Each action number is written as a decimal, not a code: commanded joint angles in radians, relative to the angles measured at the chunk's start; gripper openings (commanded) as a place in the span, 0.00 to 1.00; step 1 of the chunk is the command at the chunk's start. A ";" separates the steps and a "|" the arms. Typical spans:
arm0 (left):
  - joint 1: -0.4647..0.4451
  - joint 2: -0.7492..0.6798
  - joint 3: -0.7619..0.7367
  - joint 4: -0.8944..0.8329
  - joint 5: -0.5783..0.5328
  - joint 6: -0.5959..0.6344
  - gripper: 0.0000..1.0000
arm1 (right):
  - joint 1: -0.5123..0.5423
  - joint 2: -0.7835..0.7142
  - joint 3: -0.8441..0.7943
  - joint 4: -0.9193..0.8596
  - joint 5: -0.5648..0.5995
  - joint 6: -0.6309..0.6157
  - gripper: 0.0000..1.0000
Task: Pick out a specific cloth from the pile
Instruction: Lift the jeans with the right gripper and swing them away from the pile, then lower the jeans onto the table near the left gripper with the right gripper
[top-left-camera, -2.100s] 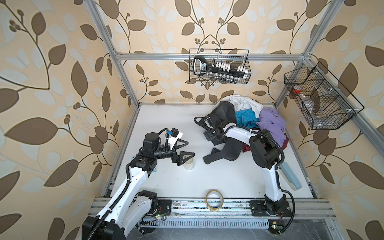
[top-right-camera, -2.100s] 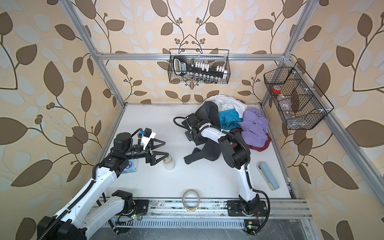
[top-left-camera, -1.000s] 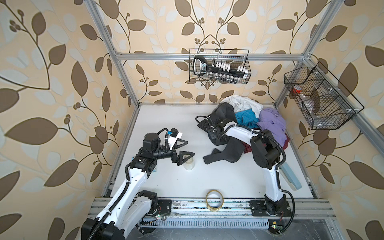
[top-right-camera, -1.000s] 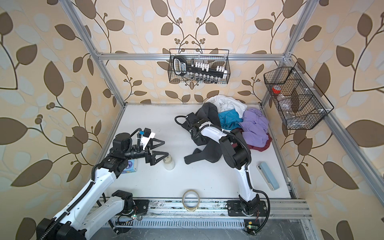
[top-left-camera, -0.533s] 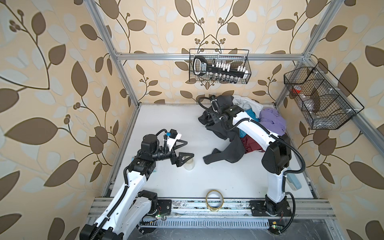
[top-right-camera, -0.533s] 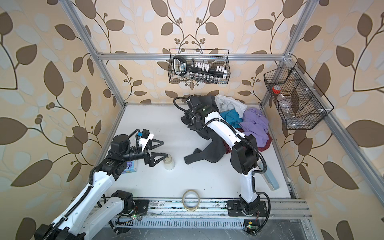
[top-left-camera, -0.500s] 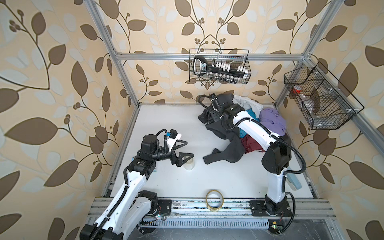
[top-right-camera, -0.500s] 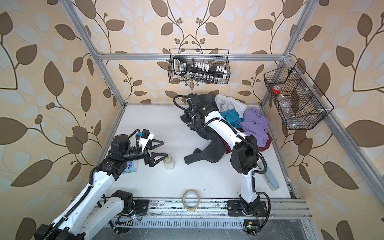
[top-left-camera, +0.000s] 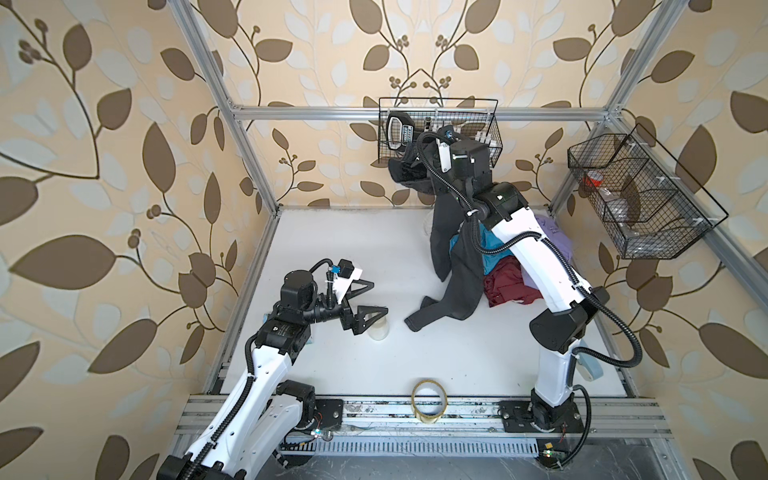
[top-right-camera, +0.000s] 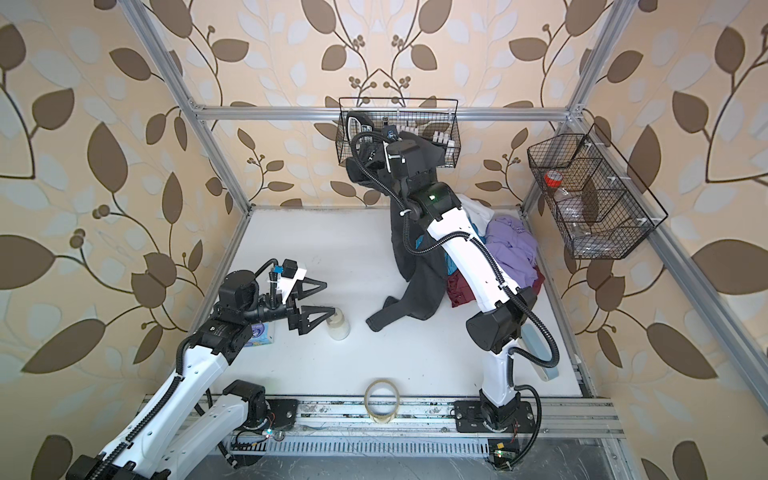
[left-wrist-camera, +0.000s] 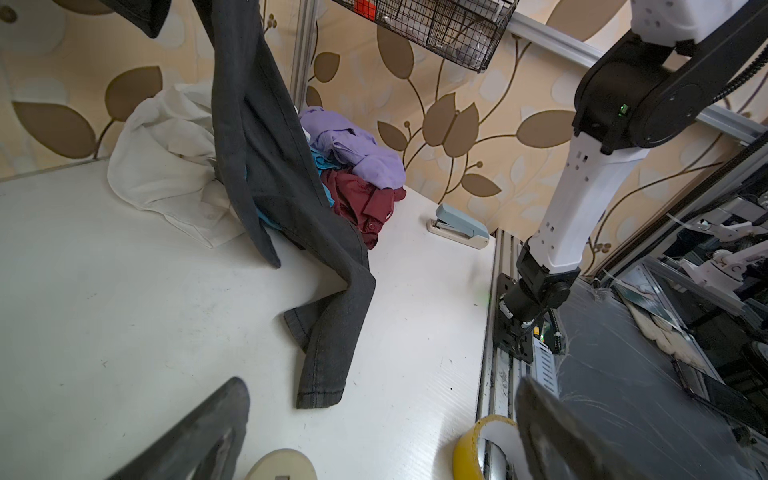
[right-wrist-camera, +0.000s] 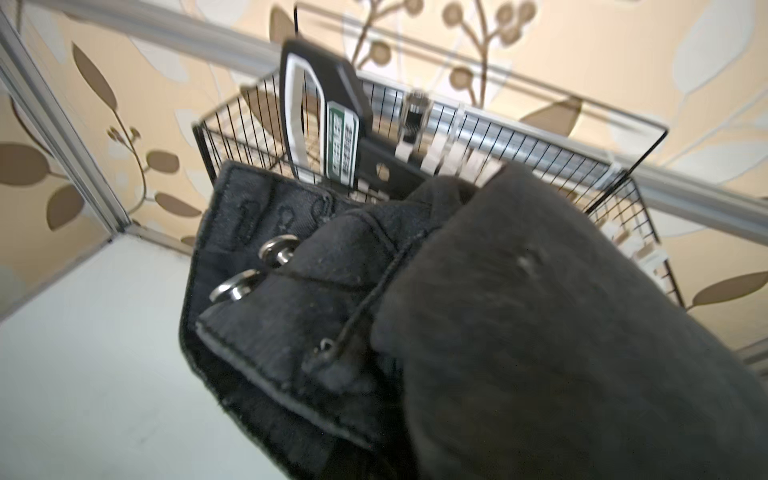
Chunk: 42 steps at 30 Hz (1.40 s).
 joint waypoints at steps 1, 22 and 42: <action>-0.007 -0.017 -0.010 0.022 -0.005 0.012 0.99 | 0.003 -0.053 0.065 0.225 -0.049 -0.013 0.00; -0.008 -0.050 -0.022 0.034 -0.024 0.008 0.99 | -0.009 0.146 0.204 0.763 -0.661 0.404 0.00; -0.010 -0.047 -0.029 0.030 -0.047 0.017 0.99 | -0.097 0.372 -0.063 0.924 -1.096 0.665 0.00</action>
